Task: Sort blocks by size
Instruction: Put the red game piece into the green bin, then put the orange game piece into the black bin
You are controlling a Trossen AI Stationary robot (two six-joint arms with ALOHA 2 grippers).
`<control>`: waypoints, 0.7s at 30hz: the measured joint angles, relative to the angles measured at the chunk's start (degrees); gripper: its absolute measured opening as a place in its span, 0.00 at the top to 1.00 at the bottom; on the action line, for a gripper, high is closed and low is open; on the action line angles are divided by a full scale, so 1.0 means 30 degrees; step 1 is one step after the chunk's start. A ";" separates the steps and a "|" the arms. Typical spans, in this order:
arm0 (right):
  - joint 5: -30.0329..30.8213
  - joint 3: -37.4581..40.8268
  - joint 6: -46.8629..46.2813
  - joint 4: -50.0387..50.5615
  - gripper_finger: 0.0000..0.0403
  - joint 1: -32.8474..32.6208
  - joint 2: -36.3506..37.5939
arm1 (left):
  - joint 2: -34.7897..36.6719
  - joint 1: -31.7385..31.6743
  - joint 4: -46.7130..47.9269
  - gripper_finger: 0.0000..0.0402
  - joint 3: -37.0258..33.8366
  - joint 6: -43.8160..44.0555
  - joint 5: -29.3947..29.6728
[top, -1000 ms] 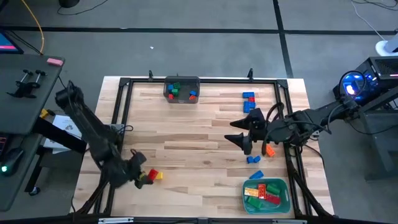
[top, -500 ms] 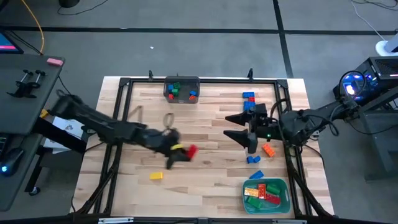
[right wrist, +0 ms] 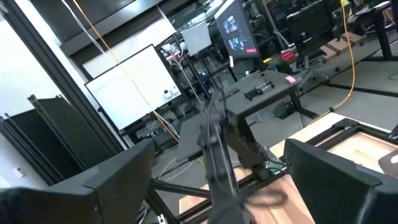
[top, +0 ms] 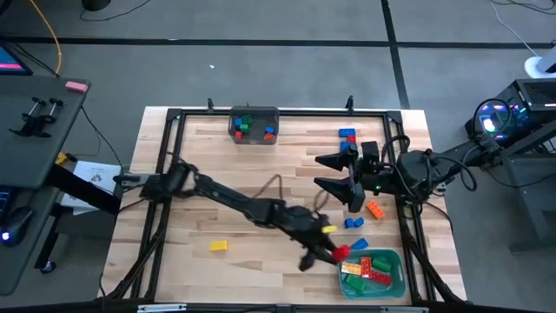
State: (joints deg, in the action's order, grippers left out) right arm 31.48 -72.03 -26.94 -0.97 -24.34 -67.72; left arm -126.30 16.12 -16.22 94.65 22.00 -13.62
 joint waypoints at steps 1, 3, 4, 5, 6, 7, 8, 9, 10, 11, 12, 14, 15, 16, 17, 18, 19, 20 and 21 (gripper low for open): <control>0.0007 -0.0006 0.0000 0.0002 0.12 -0.0003 0.0000 | -0.0685 0.0000 -0.0001 0.79 0.0860 -0.0029 -0.0152; 0.0041 -0.0006 0.0007 -0.0030 0.12 0.0000 0.0000 | -0.1976 0.0001 -0.0036 0.79 0.2450 0.0141 -0.0403; 0.0133 -0.0005 0.0000 -0.0038 0.12 0.0000 0.0000 | -0.2492 0.0007 -0.0156 0.79 0.3054 0.0273 -0.0398; 0.0249 -0.0002 0.0000 -0.0030 0.12 -0.0004 0.0000 | -0.2909 0.0008 0.0107 0.78 0.3461 0.0487 -0.0411; 0.0347 -0.0003 0.0003 -0.0034 0.12 -0.0007 0.0000 | -0.3479 0.0036 -0.0005 0.75 0.4028 0.0597 -0.0411; 0.0360 -0.0003 0.0005 -0.0045 0.12 0.0001 0.0000 | -0.3942 0.0036 -0.0161 0.71 0.4422 0.0592 -0.0405; 0.0358 -0.0001 0.0000 -0.0047 0.12 -0.0005 0.0000 | -0.4252 0.0044 0.0013 0.68 0.4636 0.0600 -0.0409; 0.0357 -0.0005 0.0007 -0.0053 0.12 -0.0006 0.0000 | -0.4554 0.0048 0.0042 0.64 0.4870 0.0612 -0.0407; 0.0361 -0.0003 0.0012 -0.0052 0.12 0.0001 0.0000 | -0.4869 0.0047 0.0030 0.59 0.5068 0.0597 -0.0411; 0.0357 -0.0003 0.0066 -0.0060 0.12 -0.0003 0.0000 | -0.5003 0.0044 0.0007 0.56 0.5145 0.0600 -0.0408; 0.0358 -0.0003 0.0094 -0.0073 0.12 -0.0003 0.0000 | -0.5027 0.0044 0.0136 0.52 0.5145 0.0636 -0.0404; 0.0351 0.0001 0.0146 -0.0110 0.12 -0.0007 0.0000 | -0.4991 -0.0054 0.0222 0.45 0.5146 0.0588 -0.0411; 0.0357 -0.0004 0.0175 -0.0113 0.12 -0.0002 0.0000 | -0.4917 -0.0135 0.0352 0.42 0.5153 0.0451 -0.0437; 0.0354 -0.0005 0.0363 -0.0118 0.12 -0.0003 0.0000 | -0.4767 -0.0210 0.0540 0.39 0.5153 0.0337 -0.0462; 0.0354 -0.0002 0.0560 -0.0122 0.12 0.0001 0.0000 | -0.4708 -0.0329 0.0597 0.37 0.5153 0.0335 -0.0469; 0.0353 -0.0006 0.0737 -0.0121 0.12 -0.0003 0.0000 | -0.4658 -0.0491 0.0627 0.35 0.5179 0.0387 -0.0546; 0.0354 -0.0006 0.0854 -0.0147 0.12 -0.0002 0.0018 | -0.4415 -0.0694 0.1193 0.33 0.5182 0.0626 -0.0975; 0.0350 0.0001 0.0944 -0.0113 0.12 -0.0002 0.0095 | -0.4122 -0.0962 0.2395 0.32 0.5174 0.0849 -0.1757; 0.0363 0.0001 0.0973 -0.0121 0.12 -0.0001 0.0148 | -0.3823 -0.1262 0.3481 0.32 0.5174 0.0930 -0.2553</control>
State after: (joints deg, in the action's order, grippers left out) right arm 32.57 -72.03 -24.02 -1.33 -24.34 -67.28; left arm -137.77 12.33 -5.78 110.17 24.79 -21.28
